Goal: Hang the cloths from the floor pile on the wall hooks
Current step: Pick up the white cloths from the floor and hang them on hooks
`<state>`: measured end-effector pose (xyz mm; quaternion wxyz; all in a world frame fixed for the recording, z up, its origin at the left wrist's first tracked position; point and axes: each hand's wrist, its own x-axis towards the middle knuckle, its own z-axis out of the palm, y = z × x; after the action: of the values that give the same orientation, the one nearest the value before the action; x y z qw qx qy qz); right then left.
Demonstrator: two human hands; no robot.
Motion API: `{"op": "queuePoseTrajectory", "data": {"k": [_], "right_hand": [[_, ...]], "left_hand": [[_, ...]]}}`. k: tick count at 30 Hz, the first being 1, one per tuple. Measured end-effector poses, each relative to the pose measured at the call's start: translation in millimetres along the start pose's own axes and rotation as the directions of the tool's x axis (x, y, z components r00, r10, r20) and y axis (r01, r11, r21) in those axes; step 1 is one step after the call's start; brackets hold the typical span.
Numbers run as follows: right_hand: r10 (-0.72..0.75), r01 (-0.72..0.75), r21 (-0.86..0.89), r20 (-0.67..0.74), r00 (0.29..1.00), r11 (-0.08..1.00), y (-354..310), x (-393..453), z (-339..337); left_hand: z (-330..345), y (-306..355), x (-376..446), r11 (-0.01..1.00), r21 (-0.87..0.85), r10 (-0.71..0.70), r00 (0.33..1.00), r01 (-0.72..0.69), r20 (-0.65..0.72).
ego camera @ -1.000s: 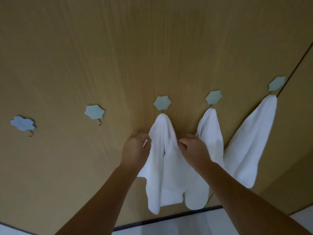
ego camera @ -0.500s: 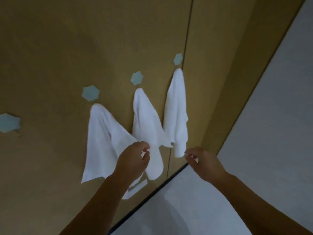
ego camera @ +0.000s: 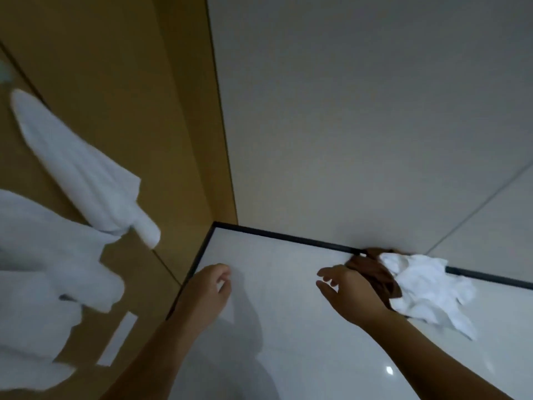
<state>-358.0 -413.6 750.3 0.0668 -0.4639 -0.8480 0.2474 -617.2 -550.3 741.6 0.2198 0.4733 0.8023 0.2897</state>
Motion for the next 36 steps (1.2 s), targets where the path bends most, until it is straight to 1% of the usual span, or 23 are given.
{"op": "queuePoseTrajectory", "data": {"k": [4,6,9,11,13,16,18,25,27,29,31,36], "right_hand": [[0.198,-0.196,0.039,-0.063,0.978,0.980,82,-61,-16],[0.275,-0.272,0.041,-0.068,0.959,0.961,107,-86,-18],[0.418,-0.416,0.037,-0.061,0.907,0.909,142,-133,-20],[0.506,-0.504,0.044,-0.057,0.861,0.862,156,-161,-18],[0.584,-0.580,0.068,-0.053,0.810,0.812,165,-183,-15],[0.675,-0.667,0.110,-0.073,0.734,0.737,166,-204,-8],[0.734,-0.720,0.151,-0.096,0.672,0.678,163,-212,-4],[0.841,-0.800,0.263,-0.135,0.523,0.540,153,-205,9],[0.861,-0.810,0.294,-0.136,0.490,0.508,151,-199,11],[0.866,-0.810,0.308,-0.136,0.482,0.499,151,-193,11],[0.863,-0.810,0.302,-0.127,0.489,0.503,156,-186,8],[0.834,-0.789,0.280,-0.100,0.543,0.547,199,-165,-11]], "left_hand": [[65,50,2,0.990,0.037,0.131,0.986,-0.135,0.103],[87,63,2,0.983,0.052,0.168,0.974,-0.178,0.149],[125,85,-2,0.972,0.059,0.200,0.938,-0.225,0.281],[143,96,-3,0.965,0.064,0.214,0.902,-0.256,0.375],[159,105,1,0.957,0.070,0.223,0.867,-0.282,0.445],[175,117,15,0.947,0.048,0.253,0.829,-0.318,0.499],[185,124,26,0.928,0.039,0.292,0.787,-0.372,0.544],[205,143,63,0.882,-0.012,0.372,0.681,-0.471,0.630],[211,148,72,0.875,-0.023,0.379,0.655,-0.483,0.654],[217,154,81,0.872,-0.031,0.381,0.638,-0.489,0.669],[227,162,88,0.872,-0.039,0.382,0.628,-0.489,0.678],[261,193,95,0.890,-0.046,0.357,0.630,-0.454,0.689]]}}
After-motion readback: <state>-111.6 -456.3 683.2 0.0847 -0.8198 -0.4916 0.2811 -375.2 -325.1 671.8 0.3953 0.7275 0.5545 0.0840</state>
